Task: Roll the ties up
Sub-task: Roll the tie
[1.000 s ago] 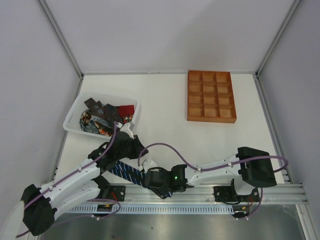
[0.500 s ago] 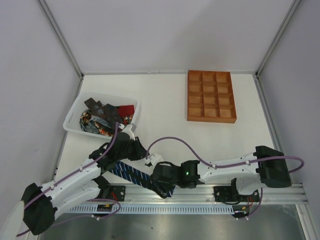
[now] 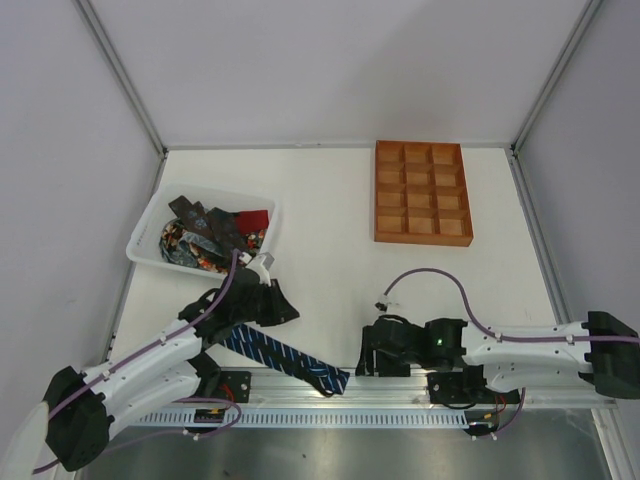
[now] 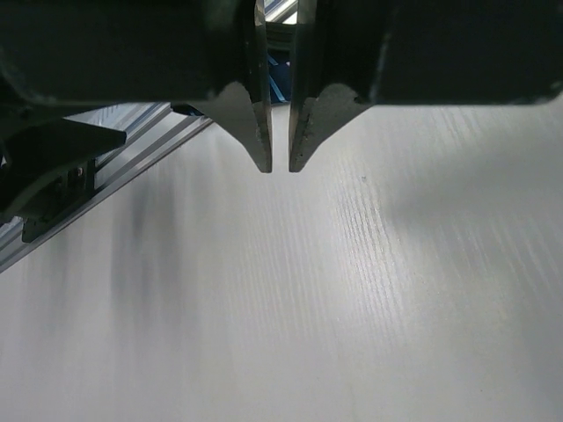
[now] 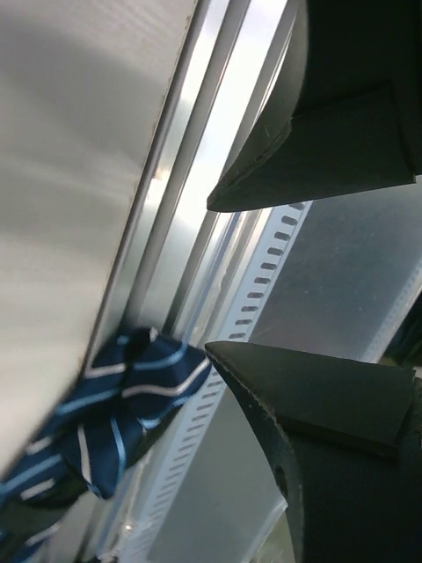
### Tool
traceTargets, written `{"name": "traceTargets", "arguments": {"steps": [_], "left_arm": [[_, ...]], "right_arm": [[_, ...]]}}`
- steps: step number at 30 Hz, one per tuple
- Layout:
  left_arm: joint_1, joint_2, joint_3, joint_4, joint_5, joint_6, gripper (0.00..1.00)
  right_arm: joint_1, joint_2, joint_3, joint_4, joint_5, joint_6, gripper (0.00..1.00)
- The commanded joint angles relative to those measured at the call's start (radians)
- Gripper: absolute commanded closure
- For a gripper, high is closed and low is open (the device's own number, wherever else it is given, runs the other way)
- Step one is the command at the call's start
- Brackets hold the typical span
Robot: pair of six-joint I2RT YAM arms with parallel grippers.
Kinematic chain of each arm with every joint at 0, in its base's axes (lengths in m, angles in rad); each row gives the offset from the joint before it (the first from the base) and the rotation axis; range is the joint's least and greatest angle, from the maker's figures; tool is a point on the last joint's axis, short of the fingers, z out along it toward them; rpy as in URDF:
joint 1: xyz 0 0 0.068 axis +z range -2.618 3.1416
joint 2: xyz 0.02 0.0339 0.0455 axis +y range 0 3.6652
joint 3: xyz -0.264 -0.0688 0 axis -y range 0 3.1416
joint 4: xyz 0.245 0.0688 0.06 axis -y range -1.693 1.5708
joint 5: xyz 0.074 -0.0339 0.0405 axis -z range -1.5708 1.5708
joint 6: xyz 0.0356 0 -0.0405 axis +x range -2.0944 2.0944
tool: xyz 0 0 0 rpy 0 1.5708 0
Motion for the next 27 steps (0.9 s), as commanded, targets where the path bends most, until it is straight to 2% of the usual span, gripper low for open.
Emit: {"name": "traceTargets", "arguments": {"steps": [1, 3, 11, 19, 27], "left_arm": [[-0.002, 0.006, 0.007, 0.038, 0.041, -0.019, 0.82], [0.0, 0.005, 0.014, 0.032, 0.041, -0.012, 0.82], [0.0, -0.051, -0.006, 0.01, 0.038, -0.016, 0.82], [-0.002, -0.06, -0.028, 0.01, 0.038, -0.022, 0.81], [0.0, -0.086, -0.025, -0.005, 0.031, -0.017, 0.81]], "right_arm": [[-0.019, -0.022, -0.047, 0.047, -0.02, 0.219, 0.34], [-0.019, -0.036, -0.106, 0.156, -0.046, 0.251, 0.34], [-0.019, -0.02, -0.218, 0.418, -0.037, 0.329, 0.34], [0.012, 0.059, -0.211, 0.509, -0.033, 0.356, 0.35], [0.036, 0.115, -0.196, 0.52, -0.043, 0.371, 0.39]]}}
